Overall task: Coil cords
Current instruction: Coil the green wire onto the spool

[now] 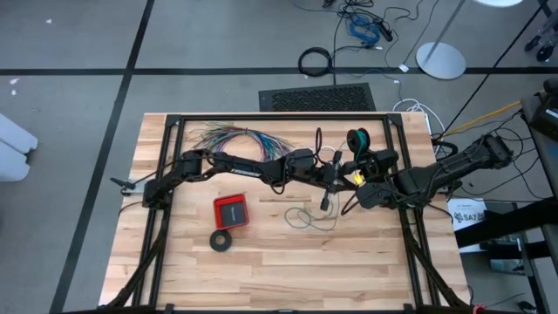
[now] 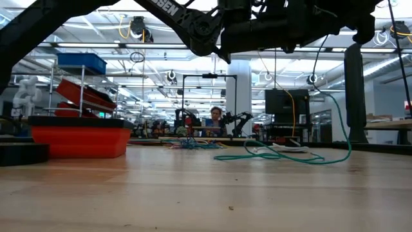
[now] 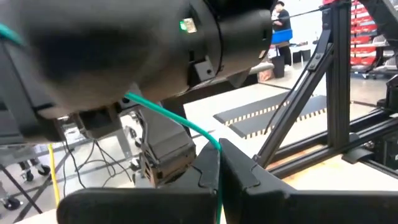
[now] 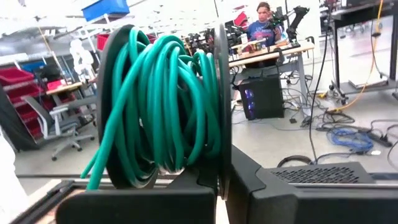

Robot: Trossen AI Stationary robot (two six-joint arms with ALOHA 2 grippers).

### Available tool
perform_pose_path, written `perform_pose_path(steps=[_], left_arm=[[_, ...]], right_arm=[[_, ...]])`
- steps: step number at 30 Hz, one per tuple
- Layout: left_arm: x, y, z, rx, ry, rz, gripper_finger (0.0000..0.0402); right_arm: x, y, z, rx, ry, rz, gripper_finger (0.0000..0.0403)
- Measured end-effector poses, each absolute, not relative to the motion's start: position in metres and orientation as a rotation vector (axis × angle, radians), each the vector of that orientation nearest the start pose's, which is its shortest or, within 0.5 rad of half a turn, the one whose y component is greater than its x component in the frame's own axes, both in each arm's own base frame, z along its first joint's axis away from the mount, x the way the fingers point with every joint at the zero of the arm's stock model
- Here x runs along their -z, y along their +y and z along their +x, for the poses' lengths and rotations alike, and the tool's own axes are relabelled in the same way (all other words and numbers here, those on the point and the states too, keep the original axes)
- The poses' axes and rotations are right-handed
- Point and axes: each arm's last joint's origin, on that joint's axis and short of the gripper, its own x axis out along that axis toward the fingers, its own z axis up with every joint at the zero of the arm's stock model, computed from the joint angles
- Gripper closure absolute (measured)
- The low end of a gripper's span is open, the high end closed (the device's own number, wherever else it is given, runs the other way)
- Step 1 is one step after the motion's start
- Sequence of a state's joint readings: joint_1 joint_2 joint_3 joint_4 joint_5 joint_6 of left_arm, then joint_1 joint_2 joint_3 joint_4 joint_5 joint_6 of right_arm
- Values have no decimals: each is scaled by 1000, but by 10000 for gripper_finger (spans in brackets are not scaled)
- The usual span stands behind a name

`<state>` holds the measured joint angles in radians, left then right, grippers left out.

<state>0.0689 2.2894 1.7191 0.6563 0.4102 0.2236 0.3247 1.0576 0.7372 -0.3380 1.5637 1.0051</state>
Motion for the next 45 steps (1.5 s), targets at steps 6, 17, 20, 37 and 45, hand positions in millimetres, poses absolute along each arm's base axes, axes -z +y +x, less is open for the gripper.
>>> perform_pose_path(steps=[6,17,20,37,45], left_arm=[[-227,30,526,303,-100,263,401],[-220,58,523,281,-19,246,401],[-216,64,523,282,23,231,401],[-205,66,519,455,106,174,401],[-203,77,517,439,138,144,401]], right_arm=[[-271,33,203,1230,-226,349,403],[-271,33,205,1188,-170,346,403],[-275,37,202,1149,-148,349,403],[-294,52,180,884,16,265,403],[-296,55,178,721,110,226,403]])
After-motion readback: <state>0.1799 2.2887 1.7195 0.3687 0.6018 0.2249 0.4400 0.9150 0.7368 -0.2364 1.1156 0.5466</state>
